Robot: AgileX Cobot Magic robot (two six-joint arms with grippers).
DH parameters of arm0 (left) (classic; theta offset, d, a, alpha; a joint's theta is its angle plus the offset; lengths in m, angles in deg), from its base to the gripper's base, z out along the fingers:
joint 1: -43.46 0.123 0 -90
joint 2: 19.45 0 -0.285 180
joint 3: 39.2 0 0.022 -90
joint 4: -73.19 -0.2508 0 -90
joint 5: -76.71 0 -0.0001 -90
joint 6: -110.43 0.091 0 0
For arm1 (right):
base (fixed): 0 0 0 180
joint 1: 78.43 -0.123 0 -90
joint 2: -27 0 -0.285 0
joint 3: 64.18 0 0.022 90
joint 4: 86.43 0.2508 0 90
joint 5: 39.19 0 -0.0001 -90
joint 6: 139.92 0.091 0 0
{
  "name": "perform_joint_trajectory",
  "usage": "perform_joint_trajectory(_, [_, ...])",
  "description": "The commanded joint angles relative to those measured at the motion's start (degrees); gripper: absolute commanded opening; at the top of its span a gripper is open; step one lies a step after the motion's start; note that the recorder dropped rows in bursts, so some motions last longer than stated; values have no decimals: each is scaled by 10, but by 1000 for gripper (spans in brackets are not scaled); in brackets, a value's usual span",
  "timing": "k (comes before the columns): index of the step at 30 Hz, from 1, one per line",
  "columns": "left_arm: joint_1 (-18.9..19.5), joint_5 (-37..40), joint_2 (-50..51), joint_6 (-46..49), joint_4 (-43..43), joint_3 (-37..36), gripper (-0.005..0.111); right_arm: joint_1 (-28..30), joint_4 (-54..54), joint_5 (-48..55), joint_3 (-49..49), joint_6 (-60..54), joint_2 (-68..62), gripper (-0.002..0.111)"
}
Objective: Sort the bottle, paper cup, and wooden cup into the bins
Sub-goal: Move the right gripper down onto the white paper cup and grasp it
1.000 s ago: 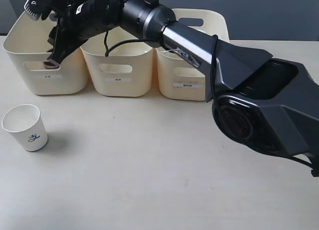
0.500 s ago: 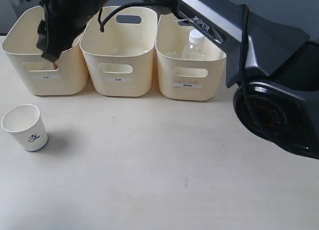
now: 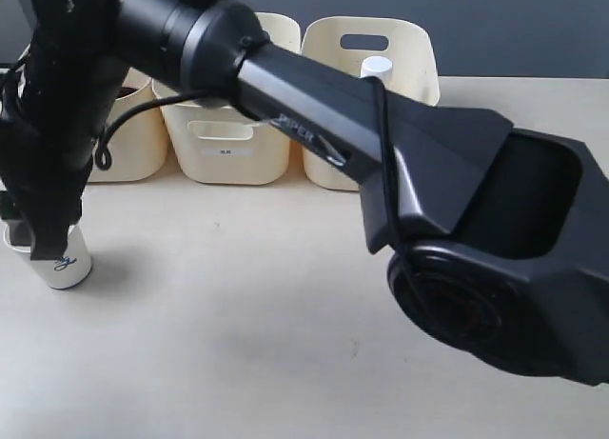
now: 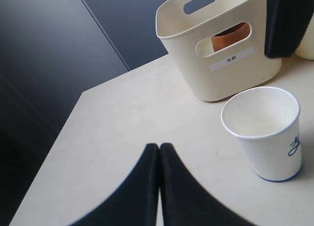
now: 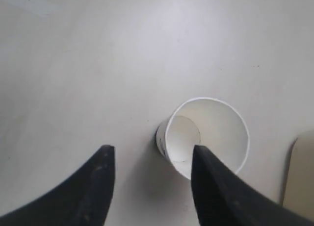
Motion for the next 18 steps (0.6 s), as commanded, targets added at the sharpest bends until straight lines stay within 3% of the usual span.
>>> perform_joint_trajectory(1, [-3,-2,-2,-3,2,-1,0,-7,-67,4,2,-10,-26,48])
perform_joint_trajectory(18, [-3,-2,-2,-3,2,-1,0,-12,-106,-11,2,-40,-49,48])
